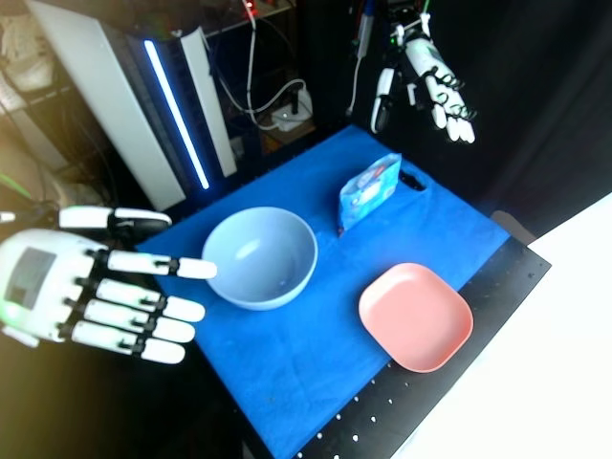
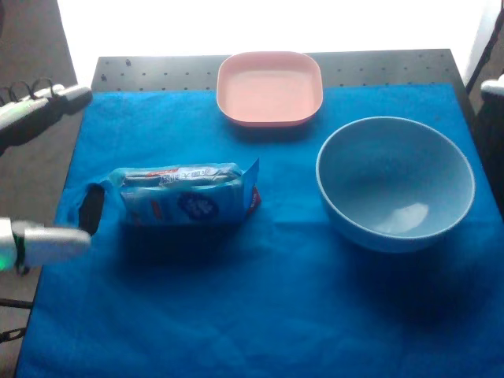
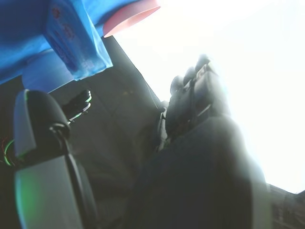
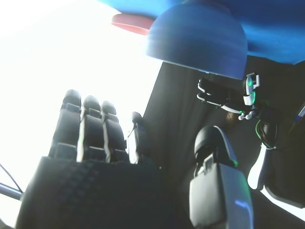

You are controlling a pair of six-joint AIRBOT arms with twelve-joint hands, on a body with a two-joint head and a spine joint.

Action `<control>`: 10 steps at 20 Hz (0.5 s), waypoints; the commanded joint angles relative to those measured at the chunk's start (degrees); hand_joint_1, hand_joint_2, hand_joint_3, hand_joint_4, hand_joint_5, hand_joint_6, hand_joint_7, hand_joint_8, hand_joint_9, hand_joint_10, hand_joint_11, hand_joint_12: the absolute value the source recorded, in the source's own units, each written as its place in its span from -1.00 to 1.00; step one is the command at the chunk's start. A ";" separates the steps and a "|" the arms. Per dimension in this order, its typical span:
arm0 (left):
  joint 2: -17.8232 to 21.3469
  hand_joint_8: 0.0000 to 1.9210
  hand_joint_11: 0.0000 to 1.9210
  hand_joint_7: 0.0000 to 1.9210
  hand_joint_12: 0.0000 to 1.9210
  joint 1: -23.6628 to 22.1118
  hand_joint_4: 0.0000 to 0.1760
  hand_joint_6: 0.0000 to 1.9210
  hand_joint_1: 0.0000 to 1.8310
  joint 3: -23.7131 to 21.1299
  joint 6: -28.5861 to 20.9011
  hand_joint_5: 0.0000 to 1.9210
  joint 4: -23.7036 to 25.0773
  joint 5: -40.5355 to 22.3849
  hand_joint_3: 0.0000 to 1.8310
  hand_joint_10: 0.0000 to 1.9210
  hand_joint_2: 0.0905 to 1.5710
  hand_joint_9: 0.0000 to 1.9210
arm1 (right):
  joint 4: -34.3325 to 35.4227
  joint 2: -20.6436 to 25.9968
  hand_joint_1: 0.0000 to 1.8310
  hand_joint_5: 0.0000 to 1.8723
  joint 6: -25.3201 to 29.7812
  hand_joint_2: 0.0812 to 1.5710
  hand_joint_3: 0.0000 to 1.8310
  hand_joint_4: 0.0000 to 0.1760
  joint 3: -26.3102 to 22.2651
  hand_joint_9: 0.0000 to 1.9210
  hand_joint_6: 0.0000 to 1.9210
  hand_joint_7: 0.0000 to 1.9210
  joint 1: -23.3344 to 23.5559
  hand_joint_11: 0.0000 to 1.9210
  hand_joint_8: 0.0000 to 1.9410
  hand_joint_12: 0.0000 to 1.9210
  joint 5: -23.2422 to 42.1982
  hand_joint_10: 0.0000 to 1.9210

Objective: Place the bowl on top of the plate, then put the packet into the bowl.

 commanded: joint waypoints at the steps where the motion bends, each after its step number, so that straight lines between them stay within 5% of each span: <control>1: -0.11 -1.00 -1.00 -1.00 -1.00 -0.53 0.93 -0.99 -0.29 0.13 -0.26 -0.90 -0.79 -6.56 -0.98 -1.00 0.16 -1.00 | 1.75 -0.12 -0.41 -0.83 0.25 0.28 -0.99 -0.38 0.34 -0.88 -0.99 -0.85 1.07 -1.00 -1.00 -0.67 6.94 -0.99; 3: -0.04 -1.00 -1.00 -0.99 -1.00 -0.56 0.98 -0.99 -0.32 0.27 -0.28 -0.90 -0.61 -6.36 -0.99 -1.00 0.16 -1.00 | 1.26 -0.25 -0.48 -0.84 0.25 0.29 -0.99 -0.37 0.29 -0.88 -1.00 -0.84 1.62 -1.00 -1.00 -0.69 6.94 -1.00; 6: 0.04 -1.00 -1.00 -1.00 -1.00 -0.57 0.92 -1.00 -0.30 0.27 -0.31 -0.90 -0.58 -6.36 -0.99 -1.00 0.15 -1.00 | -1.16 -0.38 -0.36 -0.84 0.26 0.22 -1.00 -0.77 0.13 -0.76 -1.00 -0.80 3.69 -0.97 -1.00 -0.29 6.95 -0.99; 7: -0.03 -0.99 -1.00 -0.98 -1.00 -0.60 0.77 -1.00 -0.31 0.26 -0.31 -0.90 -0.58 -6.36 -1.00 -1.00 0.15 -1.00 | -3.24 -0.62 -0.34 -0.89 0.26 0.19 -1.00 -0.73 0.10 -0.83 -1.00 -0.87 5.32 -0.99 -1.00 -0.41 6.95 -1.00; 9: -0.26 -1.00 -1.00 -0.99 -1.00 -0.66 0.83 -1.00 -0.32 0.28 -0.31 -0.92 -0.57 -6.23 -1.00 -1.00 0.15 -1.00 | -6.67 -1.15 -0.20 -0.96 0.25 0.04 -1.00 -0.62 0.11 -0.95 -1.00 -0.95 8.10 -1.00 -0.99 -0.88 5.69 -1.00; 10: -0.41 -1.00 -1.00 -0.98 -1.00 -0.67 0.84 -1.00 -0.32 0.28 -0.31 -0.91 -0.54 -6.21 -1.00 -1.00 0.15 -1.00 | -9.61 -1.70 -0.31 -0.99 0.25 0.00 -1.00 0.15 0.17 -0.90 -1.00 -0.93 10.71 -0.96 -0.99 -0.76 3.18 -1.00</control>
